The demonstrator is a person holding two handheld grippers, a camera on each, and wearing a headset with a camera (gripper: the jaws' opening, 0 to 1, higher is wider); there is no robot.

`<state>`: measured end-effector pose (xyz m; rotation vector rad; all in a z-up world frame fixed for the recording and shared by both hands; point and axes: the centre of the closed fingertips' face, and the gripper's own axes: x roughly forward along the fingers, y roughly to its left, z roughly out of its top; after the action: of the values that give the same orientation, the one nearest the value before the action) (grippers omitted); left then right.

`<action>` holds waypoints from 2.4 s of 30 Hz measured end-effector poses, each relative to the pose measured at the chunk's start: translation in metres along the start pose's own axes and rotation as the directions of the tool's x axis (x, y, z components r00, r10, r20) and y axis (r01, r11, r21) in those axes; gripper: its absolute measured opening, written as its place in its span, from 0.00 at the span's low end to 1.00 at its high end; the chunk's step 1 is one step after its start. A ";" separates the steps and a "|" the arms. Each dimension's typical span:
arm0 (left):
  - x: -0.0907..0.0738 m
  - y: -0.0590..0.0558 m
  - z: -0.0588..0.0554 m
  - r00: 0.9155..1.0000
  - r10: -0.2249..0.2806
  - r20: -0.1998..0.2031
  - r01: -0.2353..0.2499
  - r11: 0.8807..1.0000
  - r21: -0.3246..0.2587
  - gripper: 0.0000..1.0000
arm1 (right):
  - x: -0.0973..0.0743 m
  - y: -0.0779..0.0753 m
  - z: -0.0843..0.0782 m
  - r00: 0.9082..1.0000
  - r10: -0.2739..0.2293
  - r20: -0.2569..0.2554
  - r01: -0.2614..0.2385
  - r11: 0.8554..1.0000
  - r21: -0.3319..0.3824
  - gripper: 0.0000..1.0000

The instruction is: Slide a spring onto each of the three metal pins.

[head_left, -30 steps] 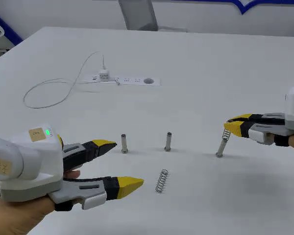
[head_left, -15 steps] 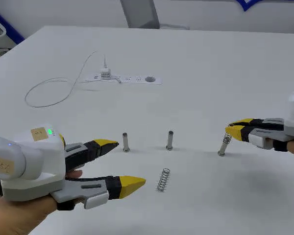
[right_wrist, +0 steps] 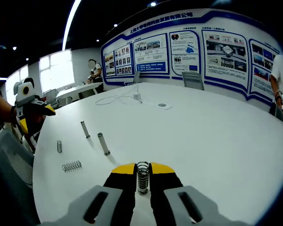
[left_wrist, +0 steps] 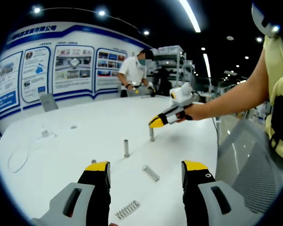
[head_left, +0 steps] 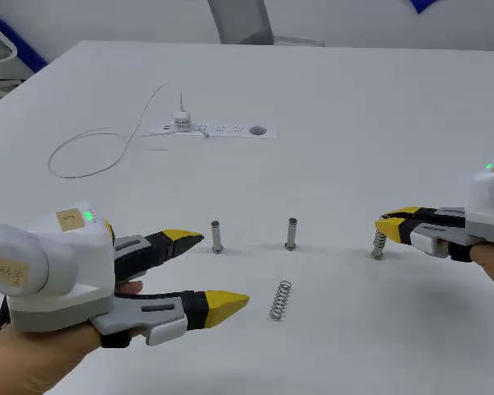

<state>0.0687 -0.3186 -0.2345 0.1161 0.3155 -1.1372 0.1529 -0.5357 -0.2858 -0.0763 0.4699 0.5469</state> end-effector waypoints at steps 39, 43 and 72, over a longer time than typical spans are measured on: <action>-0.001 0.002 0.000 1.000 -0.003 0.009 0.003 1.000 0.005 0.62 | -0.025 0.004 -0.026 0.998 -0.026 -0.058 0.025 0.999 -0.026 0.20; -0.001 0.000 0.001 1.000 -0.004 0.012 0.004 1.000 0.005 0.62 | -0.033 0.009 -0.027 0.998 -0.020 -0.057 0.018 0.999 -0.037 0.20; -0.003 -0.007 0.002 1.000 -0.005 0.014 0.005 1.000 0.011 0.62 | -0.001 0.117 -0.016 0.937 0.302 -0.175 -0.340 0.904 -0.260 0.20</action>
<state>0.0618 -0.3196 -0.2316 0.1172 0.2976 -1.1444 0.0846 -0.4391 -0.2931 -0.3186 0.5329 0.9396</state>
